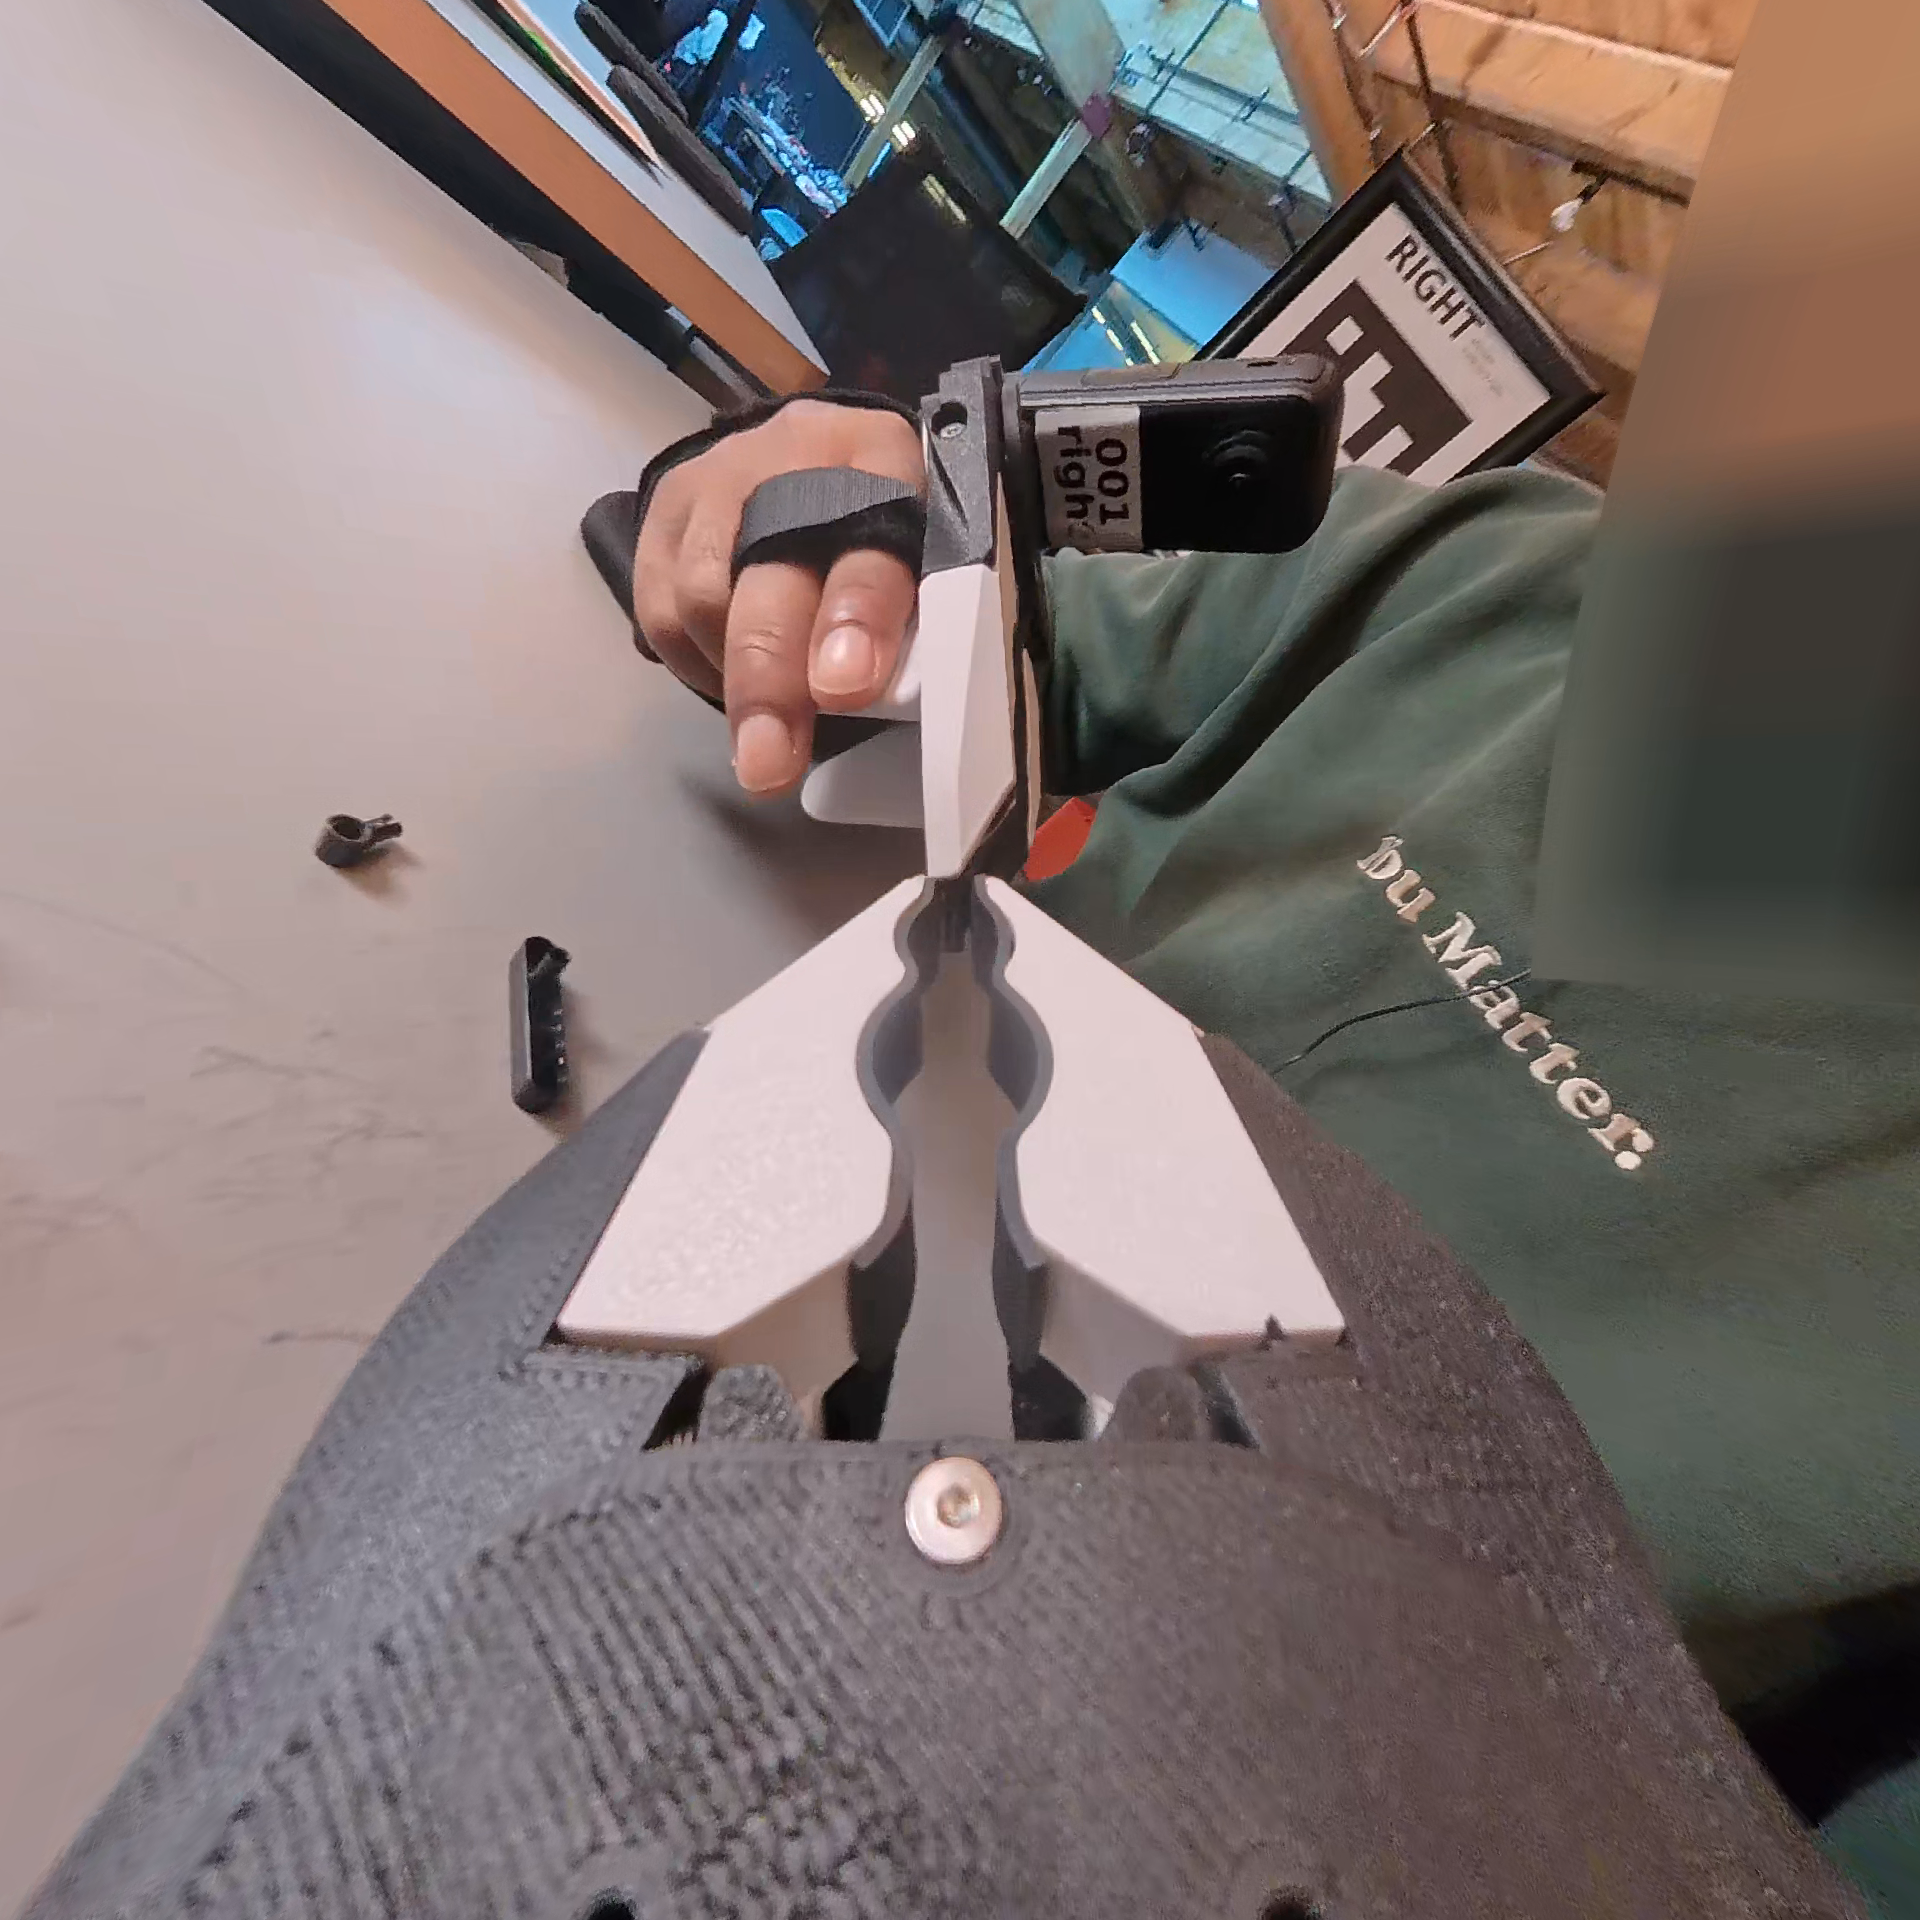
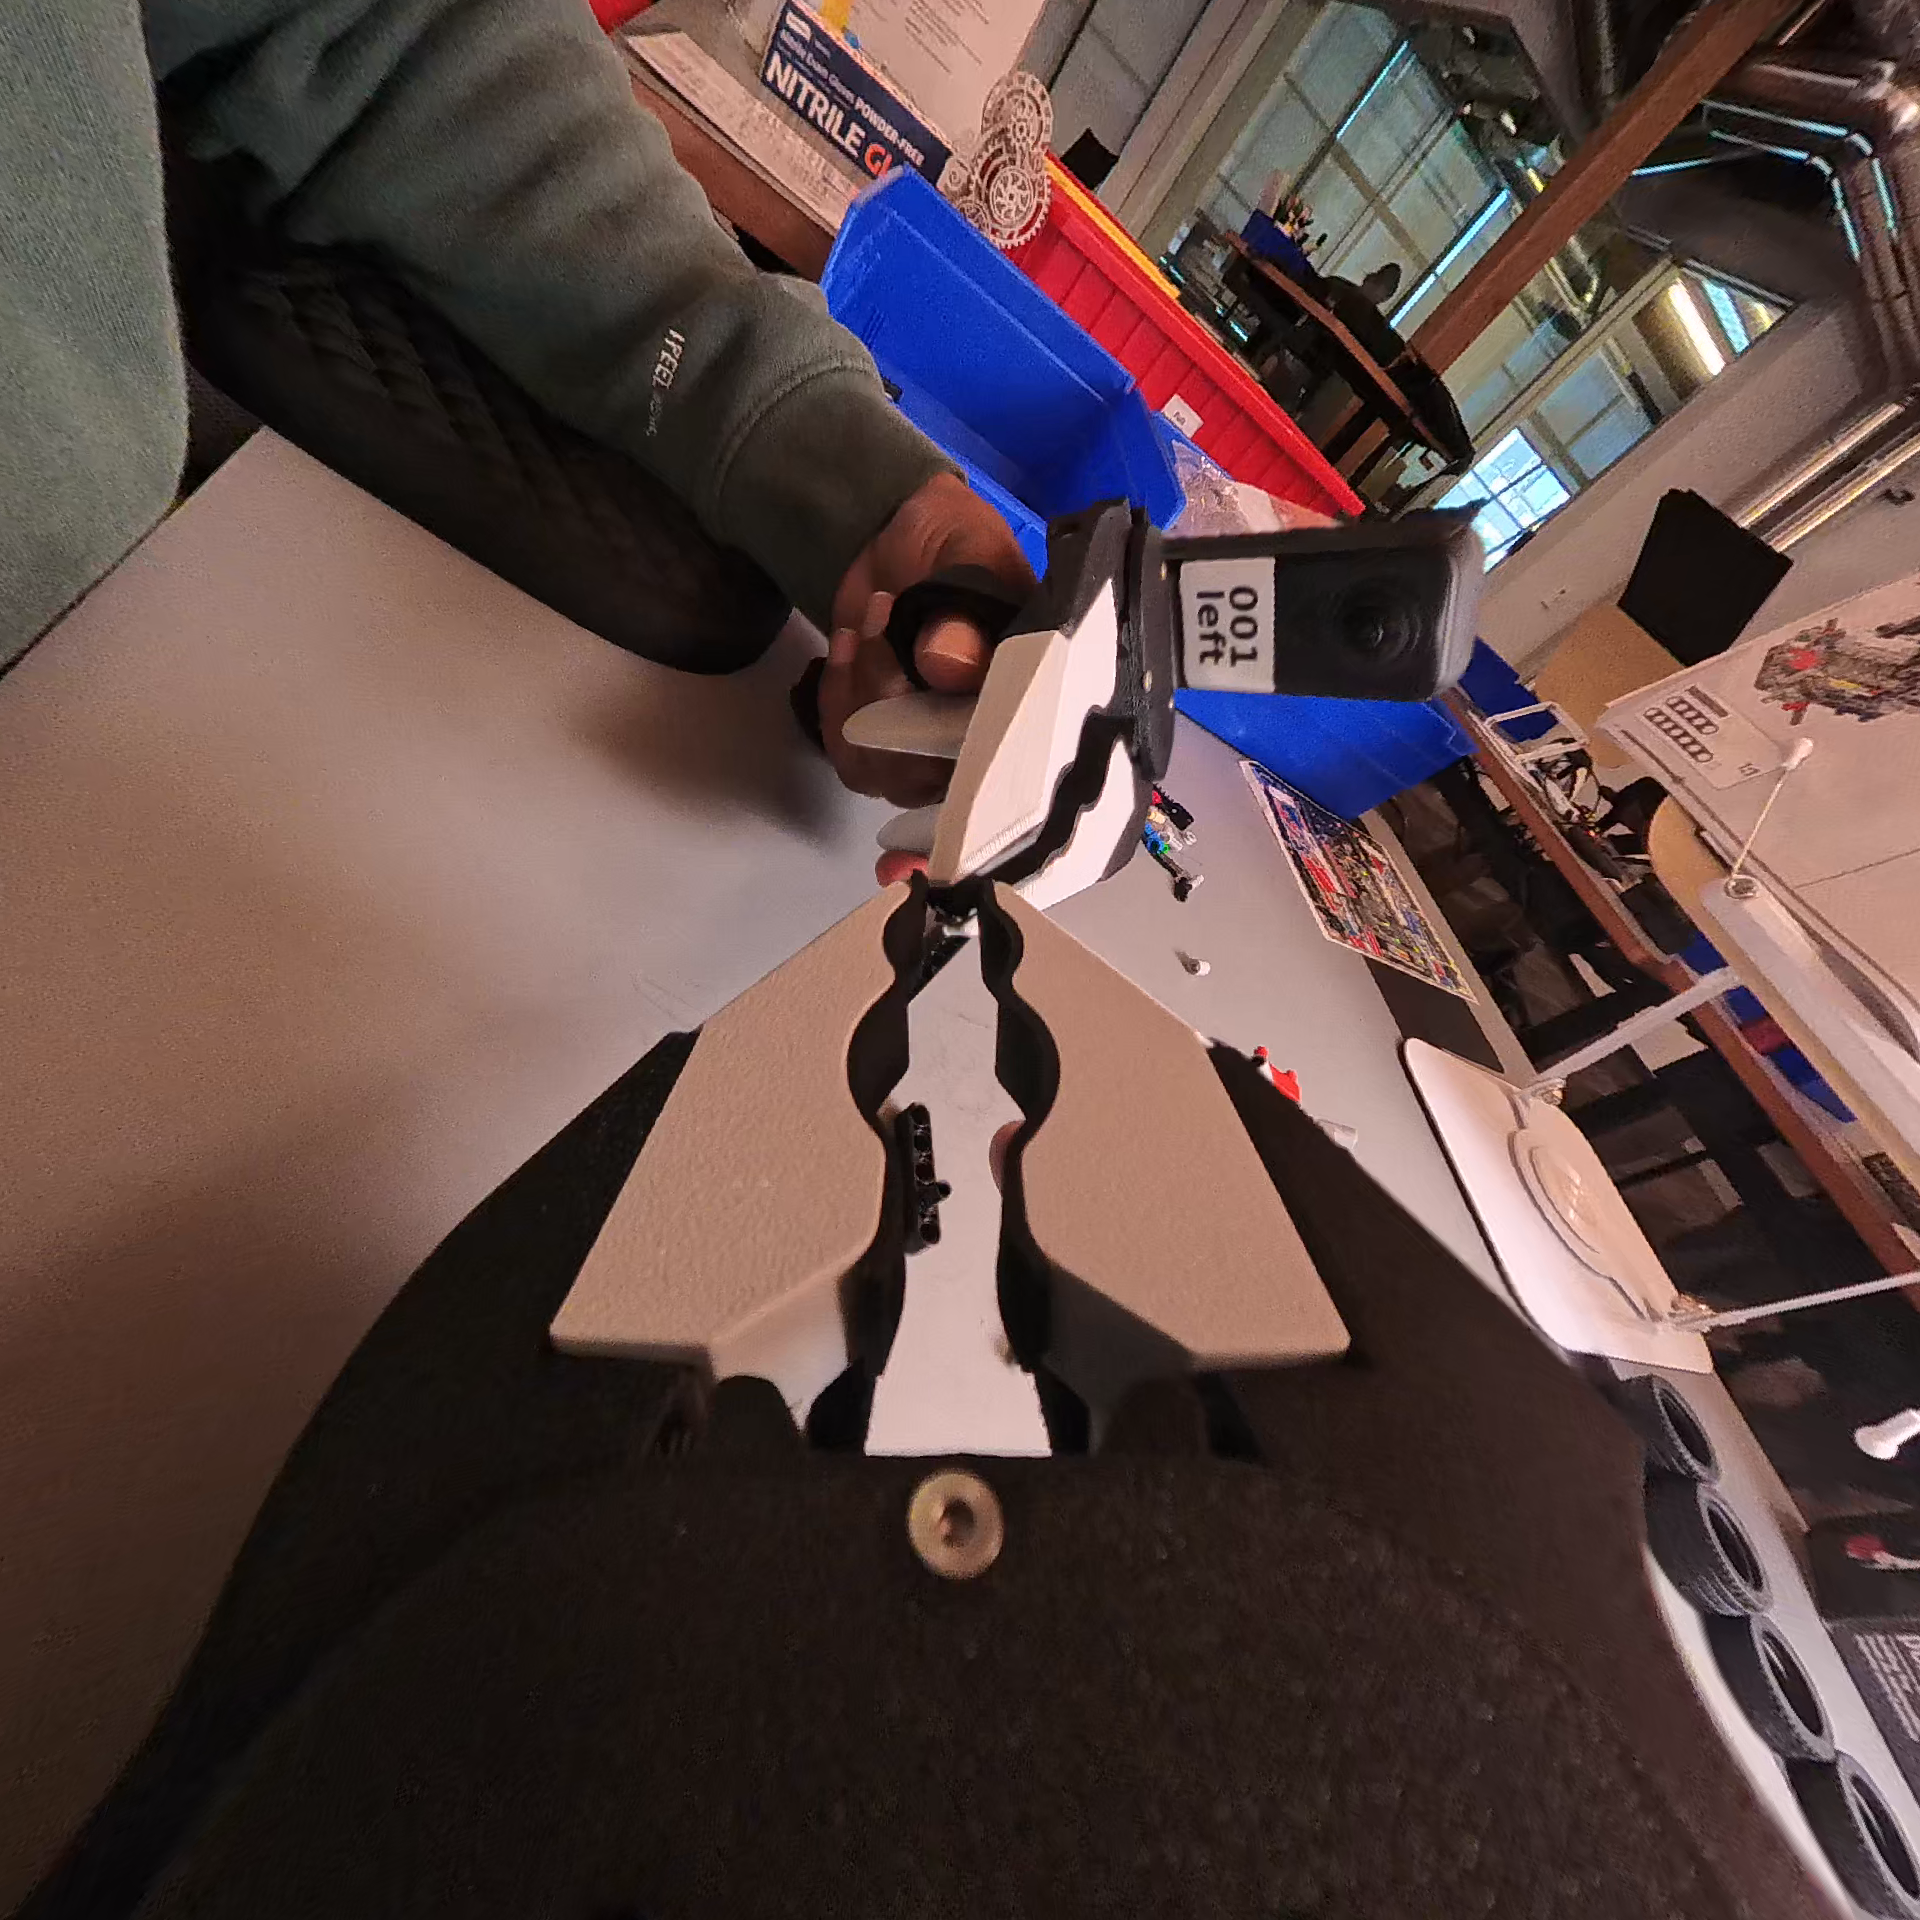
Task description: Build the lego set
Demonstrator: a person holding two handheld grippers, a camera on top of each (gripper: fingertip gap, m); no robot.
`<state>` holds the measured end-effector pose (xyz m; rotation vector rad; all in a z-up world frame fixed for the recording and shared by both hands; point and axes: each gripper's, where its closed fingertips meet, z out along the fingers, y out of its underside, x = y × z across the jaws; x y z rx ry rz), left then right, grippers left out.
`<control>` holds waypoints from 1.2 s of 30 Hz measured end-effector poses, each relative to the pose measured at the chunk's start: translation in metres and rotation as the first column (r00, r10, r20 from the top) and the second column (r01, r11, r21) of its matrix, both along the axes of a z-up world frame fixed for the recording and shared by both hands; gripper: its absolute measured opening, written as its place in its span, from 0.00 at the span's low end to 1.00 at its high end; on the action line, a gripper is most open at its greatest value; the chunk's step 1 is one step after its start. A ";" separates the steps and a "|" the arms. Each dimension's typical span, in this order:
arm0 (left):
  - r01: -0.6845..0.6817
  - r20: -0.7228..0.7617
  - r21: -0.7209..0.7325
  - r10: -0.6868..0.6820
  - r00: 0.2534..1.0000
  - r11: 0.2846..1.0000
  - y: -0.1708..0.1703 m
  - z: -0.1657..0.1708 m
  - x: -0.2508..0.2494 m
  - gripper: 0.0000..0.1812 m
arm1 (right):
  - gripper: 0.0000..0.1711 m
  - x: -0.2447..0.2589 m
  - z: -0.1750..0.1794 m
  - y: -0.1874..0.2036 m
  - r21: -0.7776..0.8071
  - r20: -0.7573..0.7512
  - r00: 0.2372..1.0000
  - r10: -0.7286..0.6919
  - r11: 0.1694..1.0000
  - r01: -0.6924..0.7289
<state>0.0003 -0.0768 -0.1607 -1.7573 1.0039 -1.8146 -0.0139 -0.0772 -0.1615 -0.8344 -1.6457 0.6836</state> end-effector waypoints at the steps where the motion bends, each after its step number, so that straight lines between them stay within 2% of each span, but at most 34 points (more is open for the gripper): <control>1: 0.004 0.011 -0.014 -0.004 1.000 1.000 -0.001 0.001 0.000 0.02 | 0.04 0.000 0.001 -0.001 0.000 -0.003 1.000 0.003 1.000 -0.003; 8: -0.014 0.083 -0.088 0.021 0.996 0.996 0.004 0.010 -0.002 0.02 | 0.01 0.002 0.008 0.002 0.000 -0.033 0.999 -0.016 1.000 0.016; 11: -0.063 0.115 -0.065 0.070 0.991 0.996 0.012 0.017 -0.008 0.05 | 0.01 0.005 0.015 0.008 -0.060 -0.061 0.998 -0.034 0.998 0.031; 16: -0.111 0.049 0.097 0.107 0.993 0.989 0.009 0.015 -0.006 0.05 | 0.01 0.007 0.020 0.013 -0.146 -0.078 0.996 -0.045 0.989 0.033; 36: -0.105 0.050 0.038 0.103 0.993 0.994 0.008 0.011 -0.003 0.02 | 0.02 0.005 0.013 0.008 -0.176 -0.050 0.999 -0.020 0.984 0.011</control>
